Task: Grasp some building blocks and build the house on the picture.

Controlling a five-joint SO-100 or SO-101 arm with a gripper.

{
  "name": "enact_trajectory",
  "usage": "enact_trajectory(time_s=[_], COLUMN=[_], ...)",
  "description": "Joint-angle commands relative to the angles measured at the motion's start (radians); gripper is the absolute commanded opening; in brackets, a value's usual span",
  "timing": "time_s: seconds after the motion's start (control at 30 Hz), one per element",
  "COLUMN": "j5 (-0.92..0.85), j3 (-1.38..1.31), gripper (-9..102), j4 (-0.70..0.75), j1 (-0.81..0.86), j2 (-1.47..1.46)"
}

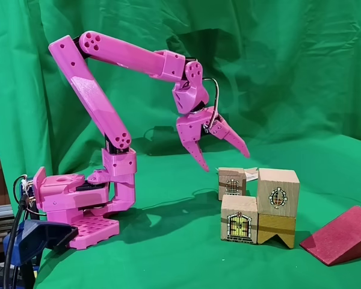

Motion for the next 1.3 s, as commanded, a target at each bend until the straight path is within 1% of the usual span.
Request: enact_trajectory(time_s=[0.0,0.2,0.27,0.6,1.27], j5=[0.012,0.000,0.000,0.012,0.011], j3=[-0.049,-0.101,-0.103,-0.103,-0.192], gripper=[41,41,41,41,40], j4=[-0.014,-0.112,-0.124,-0.127,-0.127], j1=[-0.002,-0.002,-0.002,-0.002,-0.002], j2=[-0.005,-0.051,-0.072,-0.120,-0.245])
